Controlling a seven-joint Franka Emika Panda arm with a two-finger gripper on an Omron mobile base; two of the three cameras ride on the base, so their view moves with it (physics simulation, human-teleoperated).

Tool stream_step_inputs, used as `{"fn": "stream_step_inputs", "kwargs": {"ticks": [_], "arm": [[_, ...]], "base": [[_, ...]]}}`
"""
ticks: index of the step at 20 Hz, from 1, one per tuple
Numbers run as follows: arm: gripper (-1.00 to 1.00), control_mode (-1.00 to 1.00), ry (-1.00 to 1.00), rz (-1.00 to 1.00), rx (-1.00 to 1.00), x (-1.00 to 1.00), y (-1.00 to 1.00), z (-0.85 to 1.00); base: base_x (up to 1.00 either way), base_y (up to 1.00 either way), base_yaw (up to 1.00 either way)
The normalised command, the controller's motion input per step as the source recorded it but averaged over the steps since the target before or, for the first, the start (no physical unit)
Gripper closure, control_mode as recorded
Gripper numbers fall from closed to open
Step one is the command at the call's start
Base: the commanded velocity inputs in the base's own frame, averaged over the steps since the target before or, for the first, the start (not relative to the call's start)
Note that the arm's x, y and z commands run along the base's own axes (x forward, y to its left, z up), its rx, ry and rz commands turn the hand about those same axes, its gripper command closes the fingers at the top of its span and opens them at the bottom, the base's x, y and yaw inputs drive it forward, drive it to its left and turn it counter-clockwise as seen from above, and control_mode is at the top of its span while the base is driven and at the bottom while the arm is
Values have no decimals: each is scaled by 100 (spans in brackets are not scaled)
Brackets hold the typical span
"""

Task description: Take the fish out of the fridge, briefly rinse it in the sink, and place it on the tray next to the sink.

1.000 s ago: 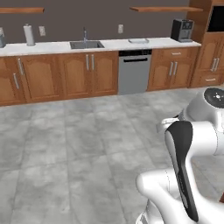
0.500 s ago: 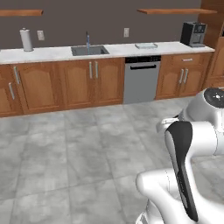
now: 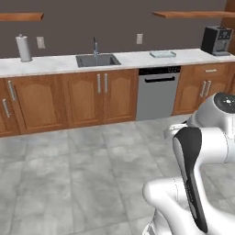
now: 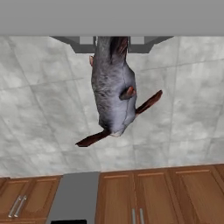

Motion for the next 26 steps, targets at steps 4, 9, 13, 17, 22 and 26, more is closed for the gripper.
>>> {"fn": "stream_step_inputs", "kwargs": {"ticks": [4, 9, 13, 17, 22, 26], "arm": [[100, 100, 0, 0, 0, 0, 0, 0], [100, 100, 0, 0, 0, 0, 0, 0], [100, 100, 0, 0, 0, 0, 0, 0], [100, 100, 0, 0, 0, 0, 0, 0], [100, 100, 0, 0, 0, 0, 0, 0], [100, 100, 0, 0, 0, 0, 0, 0]], "base": [[100, -49, 0], [100, -57, 0], [100, -47, 0], [100, -30, 0], [100, -28, 0], [100, -43, 0]]}}
